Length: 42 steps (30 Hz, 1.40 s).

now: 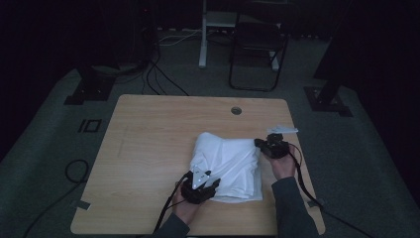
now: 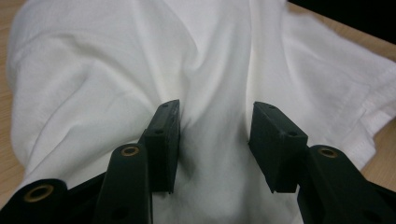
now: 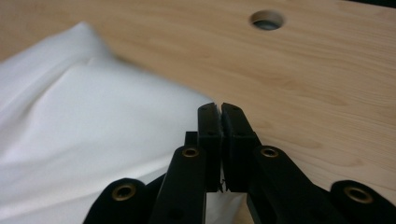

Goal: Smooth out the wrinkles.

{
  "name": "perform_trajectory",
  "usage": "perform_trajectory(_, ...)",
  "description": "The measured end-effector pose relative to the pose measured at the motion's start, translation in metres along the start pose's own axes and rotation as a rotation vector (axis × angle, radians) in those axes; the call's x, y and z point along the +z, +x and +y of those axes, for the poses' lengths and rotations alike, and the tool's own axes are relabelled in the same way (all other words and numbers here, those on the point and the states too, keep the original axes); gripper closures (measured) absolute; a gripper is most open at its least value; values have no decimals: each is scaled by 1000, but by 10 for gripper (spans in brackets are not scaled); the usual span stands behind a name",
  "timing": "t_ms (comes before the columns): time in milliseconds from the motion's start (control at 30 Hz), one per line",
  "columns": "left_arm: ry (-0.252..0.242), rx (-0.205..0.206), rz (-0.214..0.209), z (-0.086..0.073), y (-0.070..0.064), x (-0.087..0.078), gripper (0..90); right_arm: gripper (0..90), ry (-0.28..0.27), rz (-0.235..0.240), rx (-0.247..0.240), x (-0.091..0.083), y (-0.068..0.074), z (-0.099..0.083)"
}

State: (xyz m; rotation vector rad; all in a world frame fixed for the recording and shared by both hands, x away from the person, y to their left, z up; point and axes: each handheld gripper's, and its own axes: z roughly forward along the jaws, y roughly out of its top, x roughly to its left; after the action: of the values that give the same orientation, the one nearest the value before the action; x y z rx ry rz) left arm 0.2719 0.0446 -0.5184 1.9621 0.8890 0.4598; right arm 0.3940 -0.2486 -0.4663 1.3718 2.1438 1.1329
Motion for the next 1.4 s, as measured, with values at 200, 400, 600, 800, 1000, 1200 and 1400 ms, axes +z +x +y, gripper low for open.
perform_trajectory(200,-1,17,18,-2,-6,1,532,854,32,-75,-24,2,1,-6)
perform_trajectory(400,-14,-6,0,2,-4,-1,469,568,21,-4,-65,-16,26,-27)
perform_trajectory(600,-31,-31,-46,22,7,-16,433,558,14,2,-91,-21,33,-32)
perform_trajectory(800,-123,-53,16,58,55,-29,439,530,-55,-15,-2,-23,11,-14)
perform_trajectory(1000,-101,-41,63,78,85,-17,442,532,-81,-5,12,-18,3,-2)
perform_trajectory(1200,45,2,79,78,108,37,447,630,-55,41,25,-1,-4,7)
perform_trajectory(1400,98,-26,48,65,102,58,494,744,13,92,2,9,-3,0)
